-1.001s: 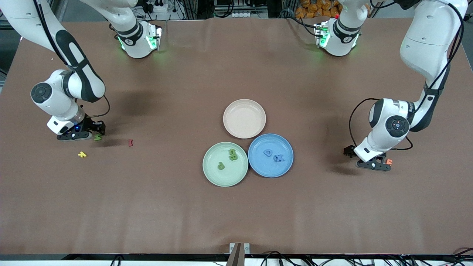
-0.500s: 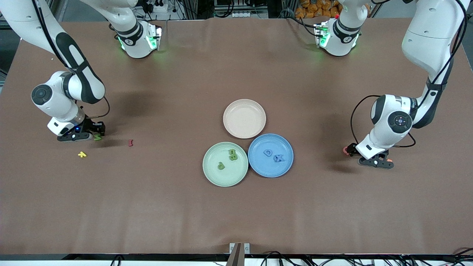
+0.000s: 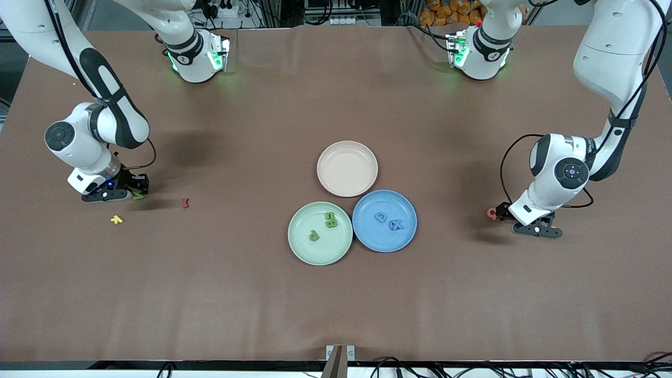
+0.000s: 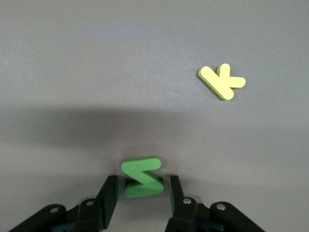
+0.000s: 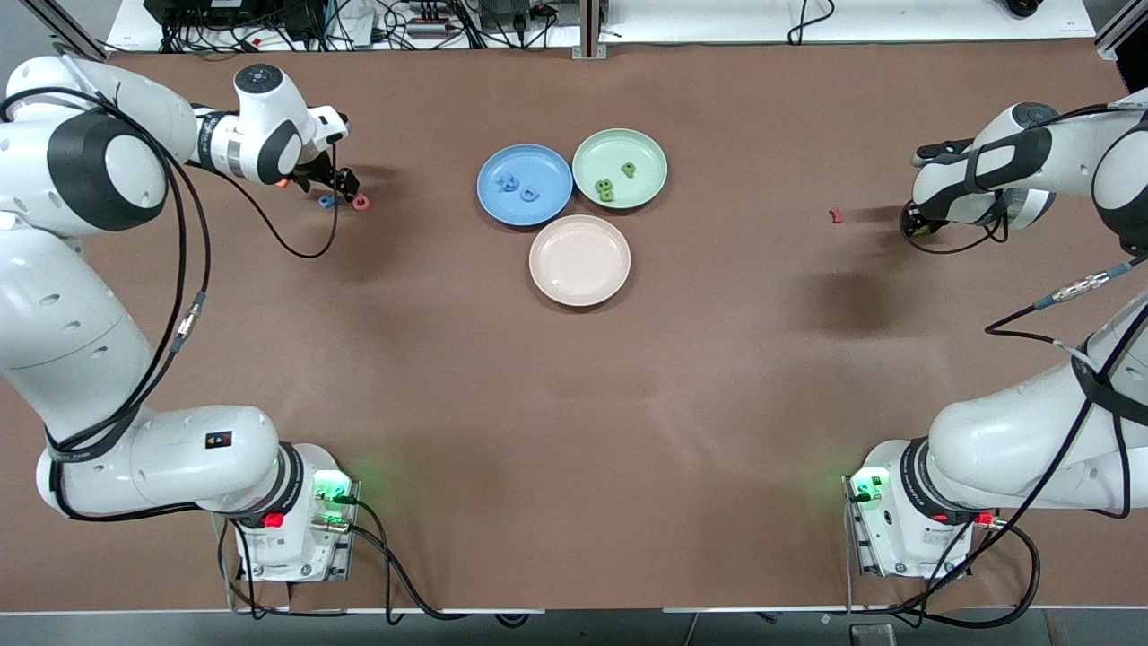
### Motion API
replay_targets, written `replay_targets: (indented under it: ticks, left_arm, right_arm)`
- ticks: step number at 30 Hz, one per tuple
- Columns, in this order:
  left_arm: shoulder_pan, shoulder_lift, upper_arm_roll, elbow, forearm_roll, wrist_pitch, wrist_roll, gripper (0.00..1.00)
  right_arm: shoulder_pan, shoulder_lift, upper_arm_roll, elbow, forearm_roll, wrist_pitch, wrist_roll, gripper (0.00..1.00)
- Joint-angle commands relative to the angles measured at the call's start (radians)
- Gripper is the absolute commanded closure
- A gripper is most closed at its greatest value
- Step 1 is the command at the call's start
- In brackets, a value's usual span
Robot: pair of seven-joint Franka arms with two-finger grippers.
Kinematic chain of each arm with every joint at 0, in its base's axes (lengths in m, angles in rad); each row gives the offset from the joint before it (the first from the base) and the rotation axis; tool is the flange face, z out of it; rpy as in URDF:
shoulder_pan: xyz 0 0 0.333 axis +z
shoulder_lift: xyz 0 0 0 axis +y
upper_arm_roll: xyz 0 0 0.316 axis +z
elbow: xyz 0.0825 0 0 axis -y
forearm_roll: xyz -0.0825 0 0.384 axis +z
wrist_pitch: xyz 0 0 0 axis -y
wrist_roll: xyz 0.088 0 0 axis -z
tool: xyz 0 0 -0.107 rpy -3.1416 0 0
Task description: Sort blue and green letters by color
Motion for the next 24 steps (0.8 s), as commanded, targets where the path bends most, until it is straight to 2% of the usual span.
replay_targets:
  ticks: [1, 3, 8, 13, 18, 24]
  left_arm:
    - [0.008, -0.031, -0.001, -0.033, 0.028, 0.013, 0.001, 0.0]
    - [0.008, -0.031, -0.001, -0.035, 0.028, 0.013, 0.001, 0.0]
    - [0.006, -0.031, 0.005, -0.036, 0.028, 0.013, 0.001, 0.0]
    - [0.008, -0.033, 0.006, -0.041, 0.028, 0.014, 0.004, 0.0]
    - [0.006, -0.045, 0.013, -0.049, 0.028, 0.014, 0.009, 0.0]
    - [0.008, -0.063, 0.014, -0.064, 0.028, 0.014, 0.012, 0.0]
  right_arm:
    - [-0.007, 0.035, 0.002, 0.019, 0.0, 0.036, -0.013, 0.57]
    - [-0.007, 0.035, 0.002, 0.019, 0.0, 0.036, -0.013, 0.65]
    - [-0.005, 0.032, 0.002, 0.019, -0.001, 0.036, -0.011, 1.0]
    - [-0.005, 0.011, 0.004, 0.017, 0.0, 0.021, -0.004, 1.0]
    - [-0.001, -0.027, 0.014, 0.019, 0.0, -0.054, 0.039, 1.0]
    - [0.007, -0.093, 0.099, 0.043, -0.001, -0.169, 0.223, 1.0]
